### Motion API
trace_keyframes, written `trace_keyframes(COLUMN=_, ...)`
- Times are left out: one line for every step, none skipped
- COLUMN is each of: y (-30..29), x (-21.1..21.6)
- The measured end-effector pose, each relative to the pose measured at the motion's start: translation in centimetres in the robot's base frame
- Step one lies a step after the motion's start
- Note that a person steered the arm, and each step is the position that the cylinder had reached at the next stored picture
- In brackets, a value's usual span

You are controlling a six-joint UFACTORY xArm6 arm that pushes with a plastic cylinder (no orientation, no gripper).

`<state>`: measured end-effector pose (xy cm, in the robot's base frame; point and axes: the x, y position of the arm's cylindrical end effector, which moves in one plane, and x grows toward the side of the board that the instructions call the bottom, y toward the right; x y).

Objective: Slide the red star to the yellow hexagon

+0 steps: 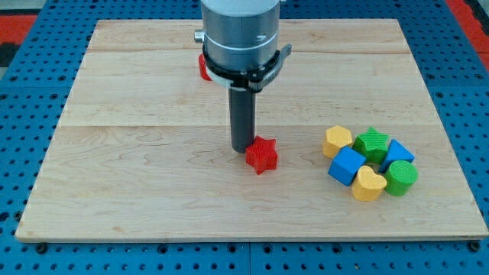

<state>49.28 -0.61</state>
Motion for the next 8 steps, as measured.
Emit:
trace_keyframes(y=0.0, x=2.5)
trace_keyframes(y=0.1, x=5.0)
trace_keyframes(y=0.5, x=5.3)
trace_keyframes(y=0.6, x=3.1)
trace_keyframes(y=0.6, x=1.4)
trace_keyframes(y=1.9, x=1.4)
trace_keyframes(y=4.5, x=1.4)
trace_keyframes(y=7.1, x=1.4)
